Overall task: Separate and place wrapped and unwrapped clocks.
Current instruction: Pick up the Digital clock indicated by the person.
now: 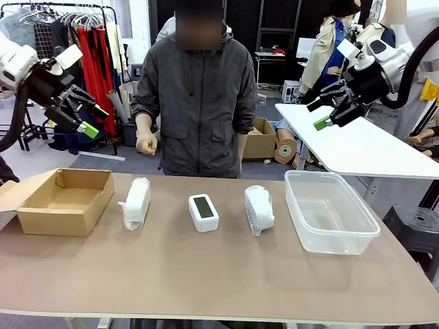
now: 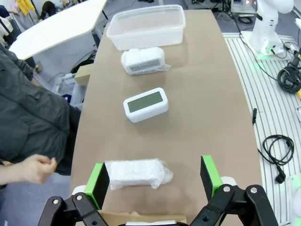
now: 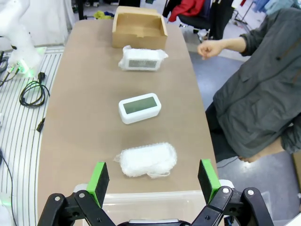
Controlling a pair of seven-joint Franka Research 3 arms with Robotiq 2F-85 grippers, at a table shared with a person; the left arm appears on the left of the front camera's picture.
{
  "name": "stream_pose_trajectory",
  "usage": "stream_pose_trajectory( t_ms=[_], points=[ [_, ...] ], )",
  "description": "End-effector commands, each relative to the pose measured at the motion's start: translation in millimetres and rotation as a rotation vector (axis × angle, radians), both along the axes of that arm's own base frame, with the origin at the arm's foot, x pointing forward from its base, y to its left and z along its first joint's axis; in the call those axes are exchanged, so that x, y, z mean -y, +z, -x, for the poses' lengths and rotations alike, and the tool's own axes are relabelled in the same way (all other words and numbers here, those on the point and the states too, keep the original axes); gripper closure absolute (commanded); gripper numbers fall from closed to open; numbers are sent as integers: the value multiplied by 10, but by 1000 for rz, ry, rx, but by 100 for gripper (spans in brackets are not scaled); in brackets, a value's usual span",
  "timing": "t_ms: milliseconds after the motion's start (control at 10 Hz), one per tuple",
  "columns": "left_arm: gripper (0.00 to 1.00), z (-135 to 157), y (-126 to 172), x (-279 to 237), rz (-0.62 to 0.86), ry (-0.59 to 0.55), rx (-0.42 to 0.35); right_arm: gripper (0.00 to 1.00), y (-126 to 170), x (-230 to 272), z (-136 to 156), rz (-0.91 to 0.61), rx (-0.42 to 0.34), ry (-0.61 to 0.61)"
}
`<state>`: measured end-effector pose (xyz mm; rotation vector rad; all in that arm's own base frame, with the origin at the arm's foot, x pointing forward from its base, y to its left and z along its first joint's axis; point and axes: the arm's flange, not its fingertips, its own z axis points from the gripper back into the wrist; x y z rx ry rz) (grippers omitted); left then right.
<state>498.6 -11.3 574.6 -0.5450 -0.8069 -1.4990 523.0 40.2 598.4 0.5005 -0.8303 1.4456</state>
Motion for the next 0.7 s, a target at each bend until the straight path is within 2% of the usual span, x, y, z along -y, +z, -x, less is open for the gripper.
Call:
stream_pose_trajectory(
  t_ms=[0, 600],
  points=[
    [0, 7, 15, -3, 1, 4, 7, 0, 1, 15, -1, 10, 3, -2],
    [0, 7, 15, -3, 1, 4, 7, 0, 1, 15, -1, 10, 3, -2]
  ],
)
